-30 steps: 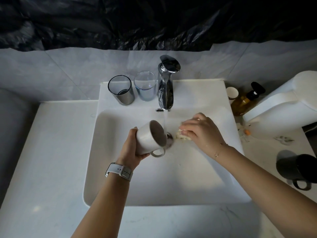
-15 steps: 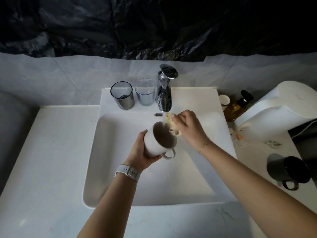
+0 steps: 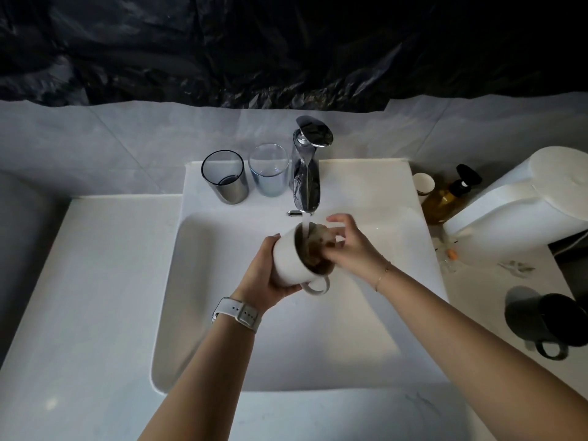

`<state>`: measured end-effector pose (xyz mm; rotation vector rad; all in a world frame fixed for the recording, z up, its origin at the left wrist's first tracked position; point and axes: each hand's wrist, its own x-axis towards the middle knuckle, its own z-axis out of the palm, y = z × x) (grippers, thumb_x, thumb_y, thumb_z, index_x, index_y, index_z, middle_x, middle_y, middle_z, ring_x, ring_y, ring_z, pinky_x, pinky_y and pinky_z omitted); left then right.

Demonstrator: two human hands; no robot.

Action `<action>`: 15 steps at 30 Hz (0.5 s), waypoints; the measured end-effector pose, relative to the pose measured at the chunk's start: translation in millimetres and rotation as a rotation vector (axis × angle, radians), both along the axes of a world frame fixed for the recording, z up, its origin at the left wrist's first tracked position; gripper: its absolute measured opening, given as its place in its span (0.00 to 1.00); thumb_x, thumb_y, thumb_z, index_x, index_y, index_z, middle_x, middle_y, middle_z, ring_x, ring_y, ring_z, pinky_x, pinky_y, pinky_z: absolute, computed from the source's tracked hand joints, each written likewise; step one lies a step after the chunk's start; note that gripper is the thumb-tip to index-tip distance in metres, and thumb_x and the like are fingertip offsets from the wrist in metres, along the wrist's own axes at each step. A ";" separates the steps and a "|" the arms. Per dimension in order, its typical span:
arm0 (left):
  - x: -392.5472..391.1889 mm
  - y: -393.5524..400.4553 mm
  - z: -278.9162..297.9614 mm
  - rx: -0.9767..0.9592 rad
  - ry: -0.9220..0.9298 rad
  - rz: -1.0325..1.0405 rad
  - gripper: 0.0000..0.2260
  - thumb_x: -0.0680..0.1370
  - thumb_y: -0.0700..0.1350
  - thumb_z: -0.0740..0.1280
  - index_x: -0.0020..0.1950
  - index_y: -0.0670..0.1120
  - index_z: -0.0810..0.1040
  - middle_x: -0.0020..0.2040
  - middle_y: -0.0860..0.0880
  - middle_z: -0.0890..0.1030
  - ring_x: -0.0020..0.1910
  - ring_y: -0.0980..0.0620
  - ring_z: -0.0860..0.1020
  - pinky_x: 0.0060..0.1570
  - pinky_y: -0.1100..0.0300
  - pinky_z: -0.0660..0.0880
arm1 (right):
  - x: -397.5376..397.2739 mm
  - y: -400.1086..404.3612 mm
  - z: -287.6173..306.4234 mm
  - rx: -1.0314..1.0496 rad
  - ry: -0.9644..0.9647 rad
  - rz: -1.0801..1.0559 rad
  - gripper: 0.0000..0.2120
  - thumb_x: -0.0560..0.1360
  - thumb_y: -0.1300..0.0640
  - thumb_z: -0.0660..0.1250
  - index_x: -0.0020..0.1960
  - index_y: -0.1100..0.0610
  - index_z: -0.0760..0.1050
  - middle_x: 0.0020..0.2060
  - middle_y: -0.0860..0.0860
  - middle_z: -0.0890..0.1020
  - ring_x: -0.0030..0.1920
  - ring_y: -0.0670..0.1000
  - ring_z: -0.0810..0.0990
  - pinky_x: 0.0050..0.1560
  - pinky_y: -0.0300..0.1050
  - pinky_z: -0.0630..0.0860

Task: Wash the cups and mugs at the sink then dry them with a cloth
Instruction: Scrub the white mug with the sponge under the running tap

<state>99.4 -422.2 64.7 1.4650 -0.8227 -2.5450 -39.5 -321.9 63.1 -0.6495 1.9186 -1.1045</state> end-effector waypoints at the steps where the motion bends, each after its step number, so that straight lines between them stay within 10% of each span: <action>1: -2.2 -2.7 0.9 -0.034 0.001 -0.013 0.13 0.79 0.56 0.60 0.55 0.50 0.77 0.45 0.46 0.84 0.47 0.46 0.81 0.50 0.47 0.79 | -3.5 -6.6 -8.2 0.054 -0.016 0.028 0.19 0.67 0.59 0.71 0.57 0.61 0.73 0.48 0.54 0.80 0.46 0.49 0.77 0.43 0.42 0.74; 9: -8.0 -36.0 16.9 -0.500 -0.082 -0.252 0.13 0.80 0.57 0.62 0.53 0.50 0.80 0.46 0.48 0.81 0.44 0.50 0.79 0.45 0.51 0.80 | -10.3 -19.3 -0.2 -0.006 0.344 0.205 0.08 0.69 0.59 0.72 0.37 0.48 0.76 0.34 0.42 0.78 0.39 0.34 0.70 0.38 0.39 0.69; 15: -14.9 -47.3 24.6 -0.816 -0.257 -0.295 0.13 0.68 0.63 0.66 0.43 0.56 0.82 0.46 0.51 0.84 0.49 0.49 0.81 0.55 0.49 0.79 | -20.9 -5.0 15.3 -0.092 0.578 0.353 0.14 0.69 0.54 0.76 0.51 0.60 0.80 0.41 0.51 0.84 0.41 0.51 0.79 0.38 0.41 0.67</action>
